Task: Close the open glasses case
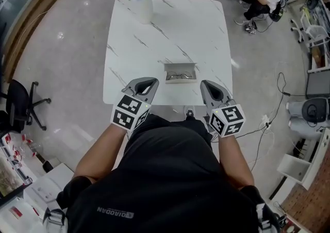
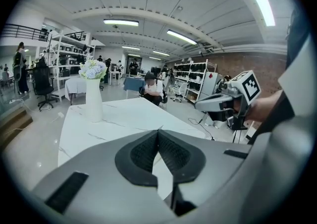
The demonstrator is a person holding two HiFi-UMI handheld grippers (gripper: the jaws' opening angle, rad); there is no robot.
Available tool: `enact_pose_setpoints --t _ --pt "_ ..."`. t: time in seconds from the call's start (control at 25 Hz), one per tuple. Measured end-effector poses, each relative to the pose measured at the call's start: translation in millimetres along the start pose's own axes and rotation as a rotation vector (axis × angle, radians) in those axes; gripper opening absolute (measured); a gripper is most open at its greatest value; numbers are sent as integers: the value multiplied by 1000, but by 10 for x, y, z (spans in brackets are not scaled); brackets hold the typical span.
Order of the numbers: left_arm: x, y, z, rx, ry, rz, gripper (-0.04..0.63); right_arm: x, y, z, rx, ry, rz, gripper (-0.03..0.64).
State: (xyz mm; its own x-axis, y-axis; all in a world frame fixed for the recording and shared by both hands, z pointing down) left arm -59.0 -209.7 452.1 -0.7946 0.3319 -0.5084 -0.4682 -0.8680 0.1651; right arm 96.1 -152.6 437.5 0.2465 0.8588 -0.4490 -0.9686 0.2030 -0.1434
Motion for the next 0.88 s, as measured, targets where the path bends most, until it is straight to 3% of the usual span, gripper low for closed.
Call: enact_pose_setpoints --t 0.52,0.88 --pt "-290 -104 -56 80 -16 -157 3 -262 -339 -20 79 41 -186 2" --pt "-412 -183 -127 84 -26 -216 3 -320 -508 -6 83 28 -240 2"
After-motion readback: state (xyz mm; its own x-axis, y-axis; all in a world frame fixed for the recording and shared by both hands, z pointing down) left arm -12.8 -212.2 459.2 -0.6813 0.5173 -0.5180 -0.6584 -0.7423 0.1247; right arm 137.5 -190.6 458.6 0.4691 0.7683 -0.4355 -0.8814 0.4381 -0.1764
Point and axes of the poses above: the fingertips, and each gripper's own axes: x backward along the fingers, y to its left, z out of its underside, the point moved 1 cm from there along x, backward along the fingers
